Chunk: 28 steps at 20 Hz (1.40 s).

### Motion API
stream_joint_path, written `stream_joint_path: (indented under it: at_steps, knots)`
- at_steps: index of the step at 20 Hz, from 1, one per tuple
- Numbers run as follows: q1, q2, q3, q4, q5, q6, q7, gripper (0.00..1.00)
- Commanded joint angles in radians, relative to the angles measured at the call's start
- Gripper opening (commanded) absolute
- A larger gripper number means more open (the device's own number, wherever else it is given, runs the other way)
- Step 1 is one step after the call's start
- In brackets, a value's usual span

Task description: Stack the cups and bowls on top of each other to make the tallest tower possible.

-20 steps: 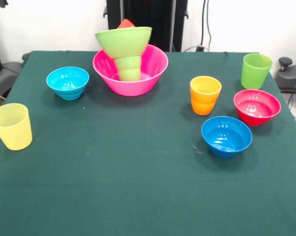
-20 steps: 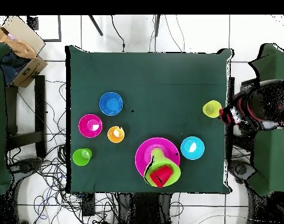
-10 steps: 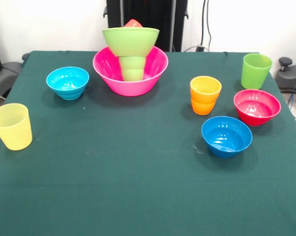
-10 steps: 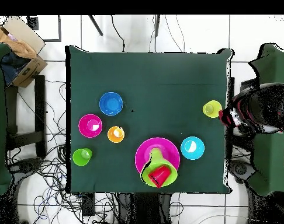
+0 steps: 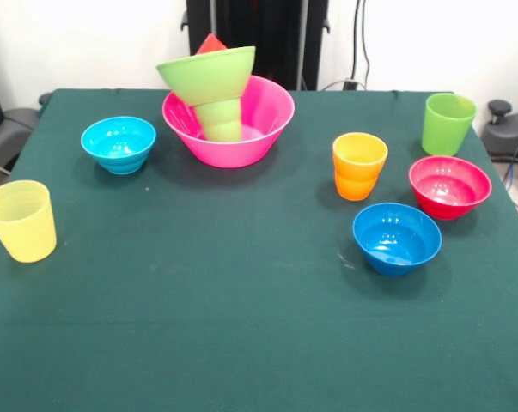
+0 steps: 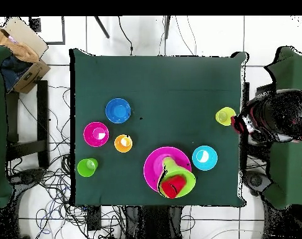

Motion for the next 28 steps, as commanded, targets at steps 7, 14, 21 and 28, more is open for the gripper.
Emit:
stream_joint_path:
  at_steps: [7, 14, 21, 28]
  knots:
    - [0.015, 0.058, 0.014, 0.184, -0.006, -0.219, 0.01, 1.0]
    - [0.032, 0.072, -0.002, 0.214, 0.001, -0.266, 0.05, 1.0]
    - [0.03, 0.051, -0.006, 0.297, 0.017, -0.358, 0.096, 1.0]
    - [0.005, -0.068, 0.005, 0.447, 0.029, -0.45, 0.067, 1.0]
